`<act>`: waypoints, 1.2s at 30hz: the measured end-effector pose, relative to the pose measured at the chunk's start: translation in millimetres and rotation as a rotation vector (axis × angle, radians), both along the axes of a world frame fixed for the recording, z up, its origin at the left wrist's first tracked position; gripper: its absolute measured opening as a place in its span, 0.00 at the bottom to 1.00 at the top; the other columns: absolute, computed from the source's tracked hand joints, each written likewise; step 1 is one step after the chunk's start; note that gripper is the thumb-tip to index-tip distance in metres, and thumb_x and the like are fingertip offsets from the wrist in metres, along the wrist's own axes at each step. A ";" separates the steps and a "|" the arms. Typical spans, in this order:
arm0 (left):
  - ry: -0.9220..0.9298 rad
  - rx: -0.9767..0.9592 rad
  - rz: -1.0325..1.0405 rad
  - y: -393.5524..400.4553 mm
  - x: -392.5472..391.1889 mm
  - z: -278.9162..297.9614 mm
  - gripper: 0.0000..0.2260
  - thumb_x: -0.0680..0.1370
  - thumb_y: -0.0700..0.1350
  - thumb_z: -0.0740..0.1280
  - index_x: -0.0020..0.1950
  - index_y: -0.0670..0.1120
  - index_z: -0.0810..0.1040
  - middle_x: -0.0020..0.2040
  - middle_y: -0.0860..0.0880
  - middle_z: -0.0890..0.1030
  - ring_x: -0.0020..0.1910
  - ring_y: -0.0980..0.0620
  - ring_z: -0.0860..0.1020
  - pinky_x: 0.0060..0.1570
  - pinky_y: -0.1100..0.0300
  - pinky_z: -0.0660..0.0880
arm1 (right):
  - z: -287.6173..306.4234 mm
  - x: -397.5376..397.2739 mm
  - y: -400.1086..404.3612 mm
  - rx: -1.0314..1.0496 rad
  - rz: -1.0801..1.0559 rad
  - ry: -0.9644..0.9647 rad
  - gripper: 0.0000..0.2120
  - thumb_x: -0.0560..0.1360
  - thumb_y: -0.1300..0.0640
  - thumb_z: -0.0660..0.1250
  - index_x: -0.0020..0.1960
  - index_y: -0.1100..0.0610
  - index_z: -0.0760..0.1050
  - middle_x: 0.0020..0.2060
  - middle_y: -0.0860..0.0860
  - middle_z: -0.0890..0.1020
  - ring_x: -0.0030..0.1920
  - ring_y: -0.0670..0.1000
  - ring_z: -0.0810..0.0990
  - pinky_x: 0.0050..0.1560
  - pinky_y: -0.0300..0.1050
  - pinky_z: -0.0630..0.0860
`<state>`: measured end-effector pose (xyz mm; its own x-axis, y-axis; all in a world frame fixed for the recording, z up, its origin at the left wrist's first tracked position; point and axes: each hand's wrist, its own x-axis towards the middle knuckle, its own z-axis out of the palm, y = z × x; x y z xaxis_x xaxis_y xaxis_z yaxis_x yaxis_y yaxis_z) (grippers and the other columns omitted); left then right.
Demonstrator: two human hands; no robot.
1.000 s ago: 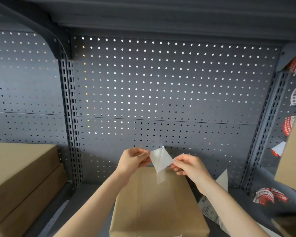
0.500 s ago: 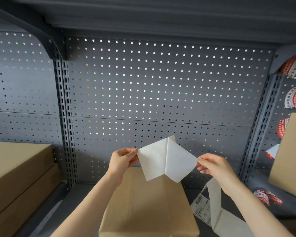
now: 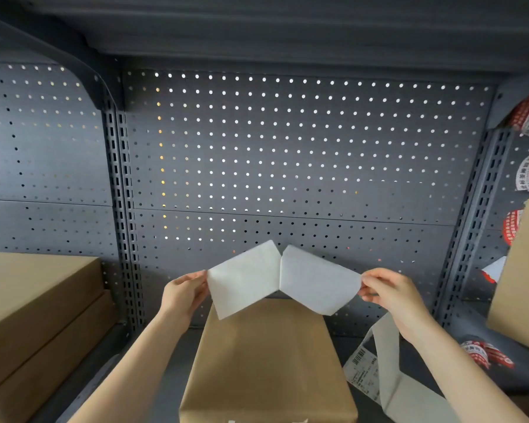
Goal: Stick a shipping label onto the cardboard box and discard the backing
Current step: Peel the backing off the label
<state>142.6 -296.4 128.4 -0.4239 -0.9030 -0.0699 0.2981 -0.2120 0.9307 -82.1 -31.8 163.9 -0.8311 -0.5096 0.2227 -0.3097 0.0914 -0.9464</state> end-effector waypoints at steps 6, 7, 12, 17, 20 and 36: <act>0.106 0.079 0.125 -11.2 16.7 -10.5 0.02 0.77 0.38 0.67 0.47 0.41 0.78 0.45 0.46 0.81 0.42 0.53 0.80 0.40 0.67 0.79 | -0.2 -9.4 6.6 -0.046 -0.022 -0.025 0.06 0.76 0.66 0.64 0.46 0.62 0.80 0.40 0.59 0.84 0.41 0.57 0.83 0.48 0.49 0.79; 0.116 0.068 0.112 -9.9 16.1 -11.0 0.02 0.77 0.38 0.67 0.48 0.40 0.78 0.45 0.45 0.81 0.43 0.53 0.80 0.42 0.66 0.78 | -0.1 -10.0 7.3 -0.043 -0.019 -0.023 0.06 0.76 0.66 0.64 0.46 0.62 0.80 0.40 0.59 0.84 0.42 0.57 0.83 0.48 0.49 0.80; 0.129 -0.027 0.012 4.4 3.6 -4.7 0.05 0.76 0.40 0.68 0.49 0.38 0.78 0.42 0.44 0.82 0.40 0.51 0.80 0.44 0.65 0.80 | -0.1 -9.4 9.1 -0.025 -0.062 0.011 0.06 0.77 0.65 0.64 0.46 0.61 0.79 0.40 0.58 0.84 0.42 0.58 0.83 0.43 0.45 0.80; 0.111 -0.138 -0.093 26.1 -4.6 4.3 0.06 0.77 0.41 0.67 0.41 0.40 0.78 0.39 0.44 0.83 0.36 0.49 0.81 0.44 0.60 0.78 | -6.3 -10.8 13.5 0.186 -0.071 0.123 0.08 0.76 0.63 0.62 0.42 0.58 0.79 0.36 0.52 0.86 0.40 0.52 0.85 0.47 0.50 0.81; 0.102 -0.168 -0.152 36.8 -11.0 5.6 0.07 0.77 0.41 0.67 0.41 0.41 0.79 0.42 0.41 0.82 0.38 0.46 0.80 0.46 0.56 0.77 | -8.2 -9.6 20.0 0.391 -0.056 0.230 0.08 0.76 0.61 0.61 0.42 0.58 0.78 0.35 0.48 0.86 0.38 0.48 0.85 0.42 0.45 0.79; 0.107 -0.129 -0.264 76.2 -37.3 -2.8 0.08 0.76 0.41 0.68 0.37 0.43 0.80 0.37 0.48 0.83 0.38 0.52 0.80 0.49 0.60 0.77 | -73.7 -36.4 80.9 1.163 -0.043 0.252 0.12 0.74 0.49 0.58 0.44 0.57 0.73 0.36 0.50 0.84 0.30 0.48 0.84 0.37 0.44 0.82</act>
<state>105.3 -220.2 125.6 -0.6439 -0.7590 0.0960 0.3463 -0.1773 0.9212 -118.5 49.1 90.2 -0.8516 -0.4866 -0.1950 -0.4508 0.8697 -0.2011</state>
